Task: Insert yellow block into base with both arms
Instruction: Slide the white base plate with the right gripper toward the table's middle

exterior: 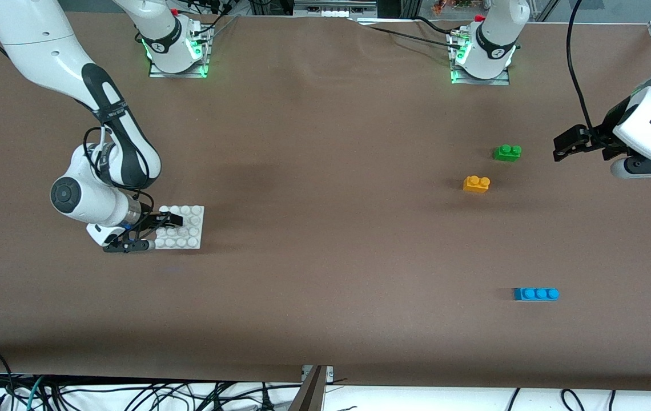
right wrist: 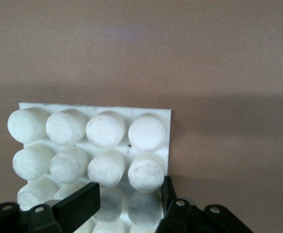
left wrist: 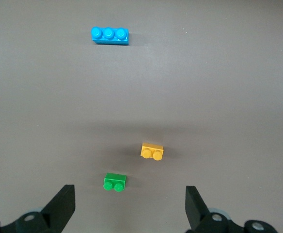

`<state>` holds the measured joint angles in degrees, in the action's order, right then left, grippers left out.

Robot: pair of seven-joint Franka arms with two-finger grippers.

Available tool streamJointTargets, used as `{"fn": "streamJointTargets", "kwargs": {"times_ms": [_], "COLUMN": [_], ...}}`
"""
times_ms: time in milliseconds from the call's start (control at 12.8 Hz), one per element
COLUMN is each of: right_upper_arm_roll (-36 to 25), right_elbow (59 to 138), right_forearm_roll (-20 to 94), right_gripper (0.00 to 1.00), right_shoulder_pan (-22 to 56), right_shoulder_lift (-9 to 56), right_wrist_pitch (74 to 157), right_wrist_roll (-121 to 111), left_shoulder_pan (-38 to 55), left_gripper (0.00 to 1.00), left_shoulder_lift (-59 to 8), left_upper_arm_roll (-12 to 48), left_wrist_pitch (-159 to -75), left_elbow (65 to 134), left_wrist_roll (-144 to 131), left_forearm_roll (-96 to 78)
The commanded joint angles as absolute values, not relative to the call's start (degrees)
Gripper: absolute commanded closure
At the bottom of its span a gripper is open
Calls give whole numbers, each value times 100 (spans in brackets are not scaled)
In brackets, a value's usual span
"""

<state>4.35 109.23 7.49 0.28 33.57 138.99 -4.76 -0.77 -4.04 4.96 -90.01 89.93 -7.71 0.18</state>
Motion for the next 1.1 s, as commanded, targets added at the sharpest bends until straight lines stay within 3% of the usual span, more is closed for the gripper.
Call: {"fn": "streamJointTargets", "kwargs": {"times_ms": [0,1018], "right_upper_arm_roll": [510,765], "right_elbow": [10740,10301], "right_forearm_roll": [817,905], "right_gripper": [42,42], "right_shoulder_pan": [140,395], "right_shoulder_lift": [3559,3770], "right_wrist_pitch": [13843,13632], "right_wrist_roll": [-264,88], "left_shoulder_pan": [-79,-79], "left_gripper": [0,0], "left_shoulder_lift": [-466,-466], "left_upper_arm_roll": [475,475], "left_wrist_pitch": [-8868,-8868], "left_elbow": [8815,8815], "left_wrist_roll": [-686,-686], "left_forearm_roll": [-123,-132]}}
